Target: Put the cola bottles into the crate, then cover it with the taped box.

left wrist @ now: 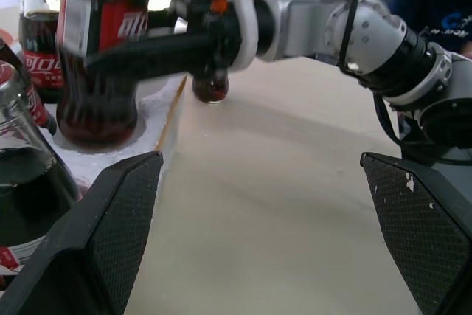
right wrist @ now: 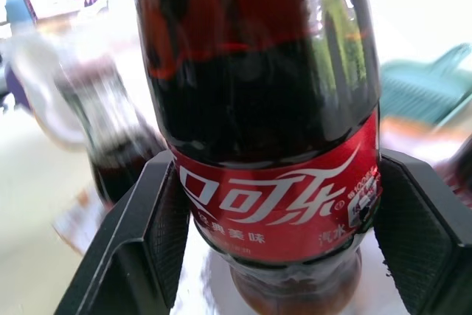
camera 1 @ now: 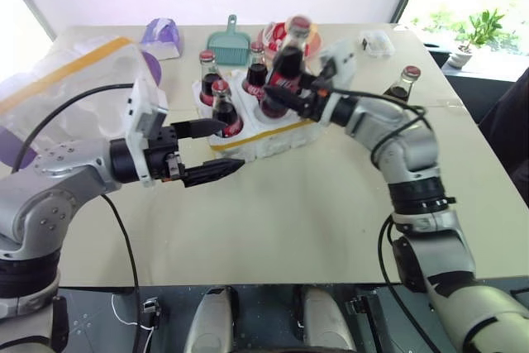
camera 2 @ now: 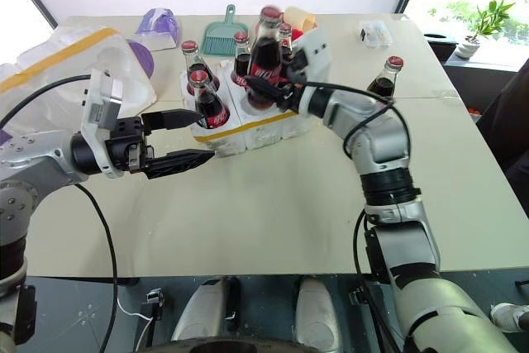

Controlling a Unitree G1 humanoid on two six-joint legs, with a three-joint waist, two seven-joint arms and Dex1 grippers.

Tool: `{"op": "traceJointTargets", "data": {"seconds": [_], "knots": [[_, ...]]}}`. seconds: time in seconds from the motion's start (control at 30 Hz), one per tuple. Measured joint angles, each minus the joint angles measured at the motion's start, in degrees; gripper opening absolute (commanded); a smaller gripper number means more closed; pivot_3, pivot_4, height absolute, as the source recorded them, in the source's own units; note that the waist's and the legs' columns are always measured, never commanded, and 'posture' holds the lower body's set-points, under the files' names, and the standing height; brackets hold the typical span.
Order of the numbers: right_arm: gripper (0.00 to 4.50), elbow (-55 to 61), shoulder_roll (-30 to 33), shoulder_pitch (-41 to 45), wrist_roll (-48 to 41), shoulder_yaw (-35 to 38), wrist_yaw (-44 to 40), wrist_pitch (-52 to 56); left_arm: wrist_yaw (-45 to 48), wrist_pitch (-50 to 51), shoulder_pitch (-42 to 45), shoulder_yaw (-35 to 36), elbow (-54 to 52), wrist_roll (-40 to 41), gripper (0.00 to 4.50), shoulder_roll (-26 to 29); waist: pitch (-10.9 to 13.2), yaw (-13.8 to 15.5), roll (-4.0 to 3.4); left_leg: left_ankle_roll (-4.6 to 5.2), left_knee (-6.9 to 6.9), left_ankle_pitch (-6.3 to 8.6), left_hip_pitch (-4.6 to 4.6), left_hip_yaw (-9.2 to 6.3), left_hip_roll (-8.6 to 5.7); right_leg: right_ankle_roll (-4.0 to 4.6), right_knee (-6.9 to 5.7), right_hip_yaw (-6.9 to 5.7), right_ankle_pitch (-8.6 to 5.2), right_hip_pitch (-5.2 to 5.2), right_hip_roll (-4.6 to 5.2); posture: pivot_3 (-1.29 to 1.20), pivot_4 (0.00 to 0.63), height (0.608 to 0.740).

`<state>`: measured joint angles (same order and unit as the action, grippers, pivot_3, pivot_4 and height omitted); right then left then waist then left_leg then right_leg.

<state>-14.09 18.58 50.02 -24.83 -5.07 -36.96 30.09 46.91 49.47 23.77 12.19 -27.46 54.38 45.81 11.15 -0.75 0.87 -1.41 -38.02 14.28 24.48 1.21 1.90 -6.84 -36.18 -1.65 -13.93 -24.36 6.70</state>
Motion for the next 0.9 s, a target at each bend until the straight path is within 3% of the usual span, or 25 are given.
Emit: {"op": "traceJointTargets", "data": {"seconds": [0.2,0.27,0.33,0.47,0.67,0.9], "knots": [[2.83,-6.68,-1.13,2.52,4.77,-2.39,-3.16,-0.82,-1.40,-0.25,-1.21,0.63,-0.92,0.04,4.50,0.04,0.00,-0.16,0.00,-0.03,0.00,-0.02,-0.03,0.00,0.01,0.01,-0.05,0.00,0.00,-0.04,-0.01,0.00,0.150,0.736],[3.87,-7.62,-1.57,3.26,6.10,-2.72,-3.59,-0.72,-1.60,-0.40,-1.22,0.63,-0.94,0.03,4.50,0.04,-0.01,-0.19,0.01,-0.03,0.00,-0.02,-0.07,0.00,0.01,0.01,-0.06,0.00,0.00,-0.01,-0.01,0.00,0.150,0.736],[4.45,-8.24,-2.05,3.84,6.85,-2.69,-3.51,-0.85,-1.90,-0.64,-1.21,0.60,-0.93,0.02,4.50,0.02,-0.02,-0.34,0.02,-0.03,0.00,-0.02,-0.09,0.00,0.02,0.01,-0.08,0.00,0.00,-0.01,-0.01,0.00,0.150,0.736],[4.45,-6.77,-2.23,3.01,7.76,-1.62,-2.17,-1.02,-2.13,-1.46,-0.92,0.16,-0.87,-0.05,4.50,-0.50,-0.02,-0.24,0.02,-0.04,0.00,-0.02,-0.09,0.01,0.02,0.01,-0.08,0.00,0.00,0.00,-0.01,0.00,0.150,0.736],[4.45,11.78,0.20,-6.28,1.77,6.69,1.23,5.82,-2.22,-1.59,-0.62,-0.34,-0.63,-0.33,4.50,-1.08,-0.02,0.41,0.02,-0.04,0.00,-0.02,-0.02,-0.01,-0.01,0.00,-0.03,-0.02,0.00,0.01,0.02,0.00,0.150,0.736],[4.45,38.57,7.23,-29.45,-5.97,23.89,10.98,20.26,-2.33,-1.76,0.01,-1.05,-0.08,-0.64,4.50,-1.62,-0.03,1.27,0.04,-0.03,-0.01,-0.02,-0.11,0.00,0.00,0.01,-0.05,-0.01,0.00,0.06,0.00,0.00,0.150,0.736]]}}
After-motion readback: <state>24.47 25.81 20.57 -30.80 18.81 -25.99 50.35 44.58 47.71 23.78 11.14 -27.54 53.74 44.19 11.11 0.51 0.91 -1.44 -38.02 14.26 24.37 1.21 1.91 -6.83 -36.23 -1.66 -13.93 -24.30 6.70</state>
